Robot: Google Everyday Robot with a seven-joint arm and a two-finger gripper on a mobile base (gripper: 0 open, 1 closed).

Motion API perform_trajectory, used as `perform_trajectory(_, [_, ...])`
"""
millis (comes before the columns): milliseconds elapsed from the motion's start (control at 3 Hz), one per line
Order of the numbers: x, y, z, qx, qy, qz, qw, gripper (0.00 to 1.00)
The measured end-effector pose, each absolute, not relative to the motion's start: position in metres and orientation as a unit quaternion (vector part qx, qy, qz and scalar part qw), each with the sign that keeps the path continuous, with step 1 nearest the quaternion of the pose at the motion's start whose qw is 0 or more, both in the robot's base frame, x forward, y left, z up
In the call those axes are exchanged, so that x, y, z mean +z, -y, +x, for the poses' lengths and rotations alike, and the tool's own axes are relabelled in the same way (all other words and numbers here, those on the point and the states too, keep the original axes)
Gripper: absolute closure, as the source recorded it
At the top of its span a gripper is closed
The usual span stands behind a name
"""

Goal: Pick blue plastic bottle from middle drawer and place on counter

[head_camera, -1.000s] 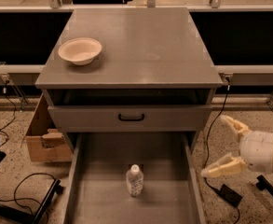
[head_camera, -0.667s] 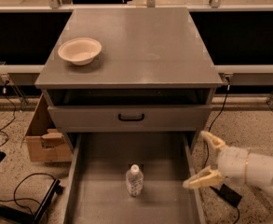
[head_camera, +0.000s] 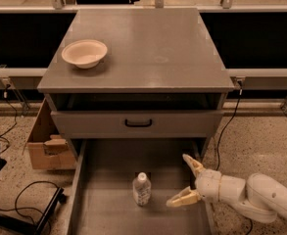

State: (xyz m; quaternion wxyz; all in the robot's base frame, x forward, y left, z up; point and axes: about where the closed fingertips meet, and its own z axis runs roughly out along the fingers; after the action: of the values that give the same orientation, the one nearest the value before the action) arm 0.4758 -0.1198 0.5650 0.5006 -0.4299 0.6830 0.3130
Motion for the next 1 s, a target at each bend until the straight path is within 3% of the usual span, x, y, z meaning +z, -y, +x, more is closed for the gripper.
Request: perform_trajectory(1000, [0.484, 0.051, 0.5, 0.341, -0.655, -0.45, 0.503, 0.0])
